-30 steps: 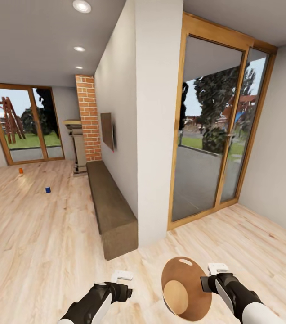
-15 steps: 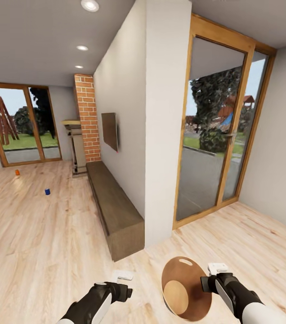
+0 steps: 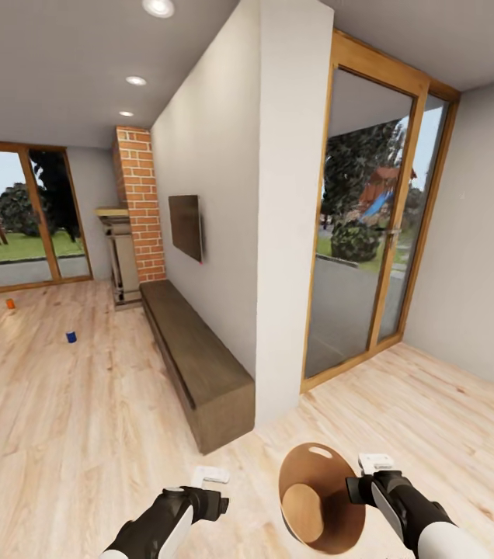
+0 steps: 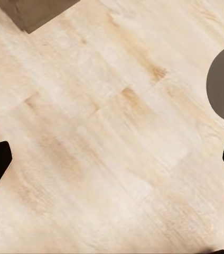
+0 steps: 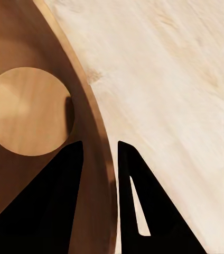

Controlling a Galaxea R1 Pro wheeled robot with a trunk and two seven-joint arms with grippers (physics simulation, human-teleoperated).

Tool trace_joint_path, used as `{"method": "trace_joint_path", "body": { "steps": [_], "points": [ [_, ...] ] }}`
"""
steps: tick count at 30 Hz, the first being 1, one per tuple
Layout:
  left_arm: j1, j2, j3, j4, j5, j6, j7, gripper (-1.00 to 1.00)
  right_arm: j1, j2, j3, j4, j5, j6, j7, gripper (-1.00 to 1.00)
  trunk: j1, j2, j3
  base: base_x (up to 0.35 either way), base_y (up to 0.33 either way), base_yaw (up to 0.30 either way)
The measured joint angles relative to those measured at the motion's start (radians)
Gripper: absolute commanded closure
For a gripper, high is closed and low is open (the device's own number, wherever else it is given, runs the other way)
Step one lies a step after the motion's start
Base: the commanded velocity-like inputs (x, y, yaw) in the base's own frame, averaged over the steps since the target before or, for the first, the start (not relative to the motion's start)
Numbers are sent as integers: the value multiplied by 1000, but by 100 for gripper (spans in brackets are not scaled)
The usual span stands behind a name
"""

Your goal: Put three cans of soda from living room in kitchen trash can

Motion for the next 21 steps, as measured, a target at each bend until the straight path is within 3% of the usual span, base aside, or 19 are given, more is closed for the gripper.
{"method": "trace_joint_path", "body": {
  "steps": [21],
  "points": [
    [1,1,0,0,0,-1,0,-100,0,6,0,0,-2,1,0,100,0,0,0,8,338,-21]
  ]
}}
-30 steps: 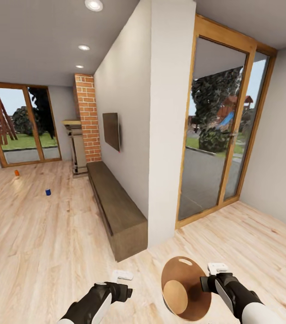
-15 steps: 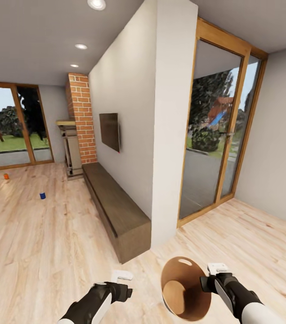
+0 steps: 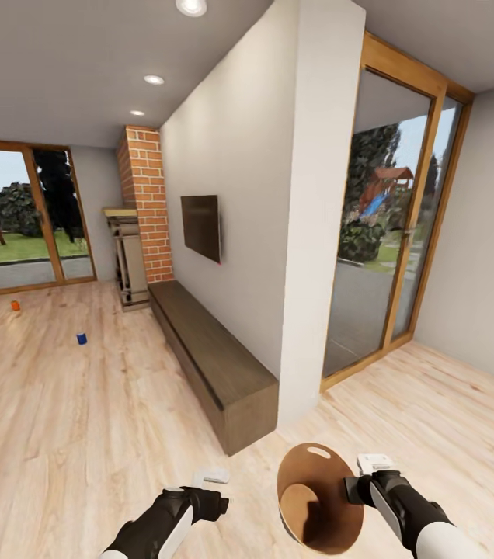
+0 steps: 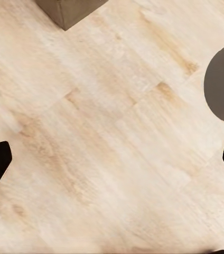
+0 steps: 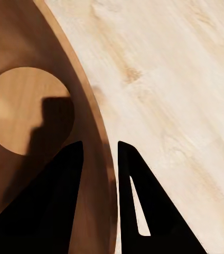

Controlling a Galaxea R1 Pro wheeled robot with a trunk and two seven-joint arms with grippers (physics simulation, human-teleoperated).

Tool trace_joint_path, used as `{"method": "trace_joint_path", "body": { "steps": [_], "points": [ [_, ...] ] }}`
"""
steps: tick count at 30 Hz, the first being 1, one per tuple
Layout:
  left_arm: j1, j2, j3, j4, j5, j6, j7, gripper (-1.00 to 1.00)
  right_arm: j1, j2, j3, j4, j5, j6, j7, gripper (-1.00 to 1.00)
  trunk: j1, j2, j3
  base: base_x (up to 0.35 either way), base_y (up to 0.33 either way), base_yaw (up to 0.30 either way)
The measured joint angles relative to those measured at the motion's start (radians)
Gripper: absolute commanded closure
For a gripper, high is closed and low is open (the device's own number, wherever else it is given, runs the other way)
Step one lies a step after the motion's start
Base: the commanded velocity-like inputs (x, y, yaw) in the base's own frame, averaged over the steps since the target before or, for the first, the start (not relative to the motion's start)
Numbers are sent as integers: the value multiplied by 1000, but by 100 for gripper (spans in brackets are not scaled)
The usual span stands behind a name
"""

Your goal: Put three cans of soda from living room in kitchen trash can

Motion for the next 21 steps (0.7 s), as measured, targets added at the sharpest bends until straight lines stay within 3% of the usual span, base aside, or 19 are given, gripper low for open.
{"method": "trace_joint_path", "body": {
  "steps": [6,21],
  "points": [
    [0,-1,0,0,0,-1,0,-100,0,0,1,0,2,0,0,100,0,0,0,155,306,-68],
    [0,-2,0,0,0,-18,0,-100,0,0,0,0,4,0,0,100,0,0,0,260,227,-4]
  ]
}}
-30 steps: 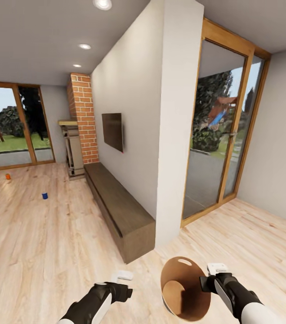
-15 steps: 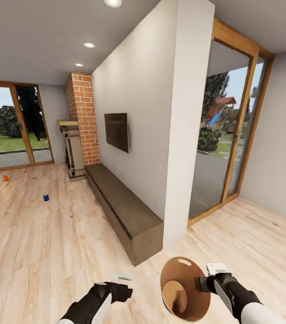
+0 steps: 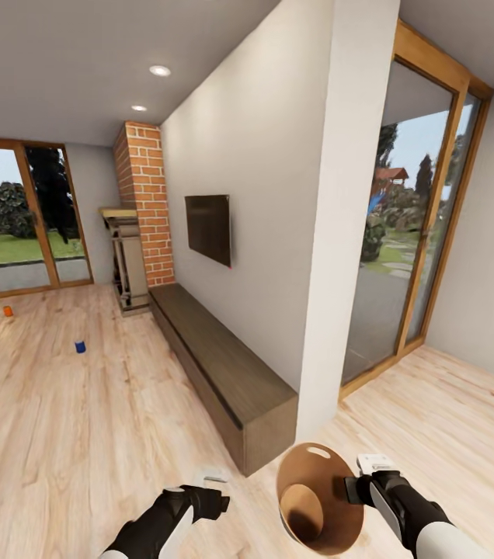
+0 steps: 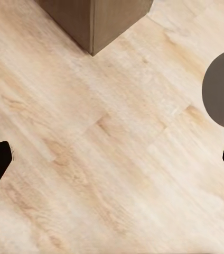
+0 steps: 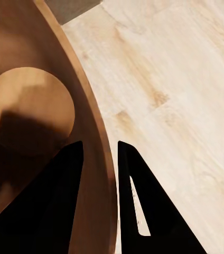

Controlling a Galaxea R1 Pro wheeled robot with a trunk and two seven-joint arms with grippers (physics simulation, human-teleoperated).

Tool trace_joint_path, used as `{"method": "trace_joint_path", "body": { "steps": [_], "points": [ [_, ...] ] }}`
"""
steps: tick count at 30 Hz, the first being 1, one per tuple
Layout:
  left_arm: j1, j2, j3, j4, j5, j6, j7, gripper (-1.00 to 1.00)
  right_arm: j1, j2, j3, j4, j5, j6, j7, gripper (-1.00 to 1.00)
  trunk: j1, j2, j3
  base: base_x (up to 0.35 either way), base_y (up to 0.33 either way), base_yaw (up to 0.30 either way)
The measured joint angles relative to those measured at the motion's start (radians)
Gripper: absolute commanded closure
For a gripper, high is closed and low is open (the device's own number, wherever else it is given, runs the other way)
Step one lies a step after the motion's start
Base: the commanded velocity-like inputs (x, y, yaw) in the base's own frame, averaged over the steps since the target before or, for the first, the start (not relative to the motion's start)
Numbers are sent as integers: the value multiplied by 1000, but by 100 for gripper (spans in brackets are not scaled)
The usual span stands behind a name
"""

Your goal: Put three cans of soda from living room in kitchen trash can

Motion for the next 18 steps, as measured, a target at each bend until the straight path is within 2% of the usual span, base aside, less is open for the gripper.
{"method": "trace_joint_path", "body": {
  "steps": [10,18],
  "points": [
    [0,-1,0,1,0,0,0,-100,0,0,0,1,-2,0,0,100,0,0,0,115,310,-7],
    [0,0,0,1,0,0,-2,-100,0,0,1,1,1,1,0,100,0,0,0,82,334,-154]
  ]
}}
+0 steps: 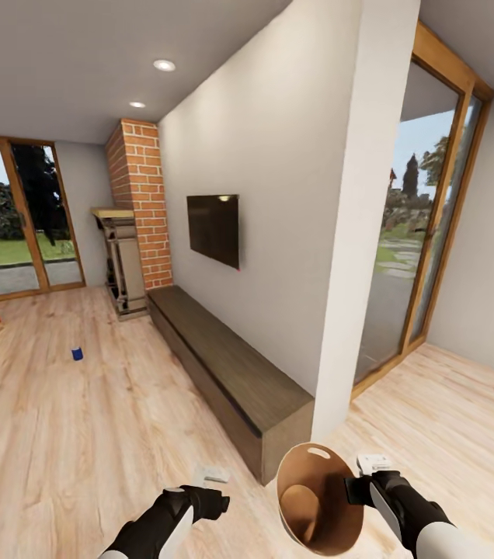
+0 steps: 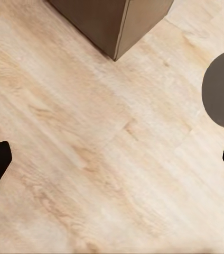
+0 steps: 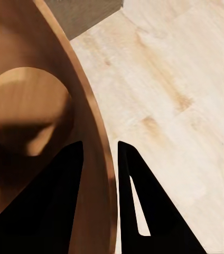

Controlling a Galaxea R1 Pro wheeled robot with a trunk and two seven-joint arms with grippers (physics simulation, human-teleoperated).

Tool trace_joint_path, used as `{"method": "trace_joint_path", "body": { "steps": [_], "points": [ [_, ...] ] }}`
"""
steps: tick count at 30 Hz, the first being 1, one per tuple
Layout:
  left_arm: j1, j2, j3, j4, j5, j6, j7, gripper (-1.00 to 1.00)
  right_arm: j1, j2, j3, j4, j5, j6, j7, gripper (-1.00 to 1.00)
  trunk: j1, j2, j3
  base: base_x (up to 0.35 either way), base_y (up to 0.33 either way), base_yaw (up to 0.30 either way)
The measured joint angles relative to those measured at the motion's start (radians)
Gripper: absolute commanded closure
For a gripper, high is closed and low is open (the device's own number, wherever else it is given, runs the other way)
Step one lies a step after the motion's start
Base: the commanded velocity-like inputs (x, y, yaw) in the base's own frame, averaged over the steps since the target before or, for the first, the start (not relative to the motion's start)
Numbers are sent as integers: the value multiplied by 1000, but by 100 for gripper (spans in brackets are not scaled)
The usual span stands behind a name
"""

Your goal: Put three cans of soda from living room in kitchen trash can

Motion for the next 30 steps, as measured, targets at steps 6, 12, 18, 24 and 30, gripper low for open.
{"method": "trace_joint_path", "body": {
  "steps": [6,12,18,24,30],
  "points": [
    [0,-1,0,0,0,0,-1,-100,0,5,1,1,-7,0,1,100,0,0,0,74,335,-58],
    [-1,-1,0,0,0,0,-1,-100,0,6,-1,-1,-2,0,0,100,0,0,0,19,336,-19],
    [0,0,0,0,0,0,-1,-100,0,7,0,0,-1,0,0,100,0,0,0,3,337,-3],
    [0,-1,0,0,0,0,-1,-100,0,10,0,0,-3,0,0,100,0,0,0,0,337,-31],
    [0,-1,0,0,0,0,-1,-100,0,11,-1,0,0,0,-1,100,0,0,0,0,337,-42]
  ]
}}
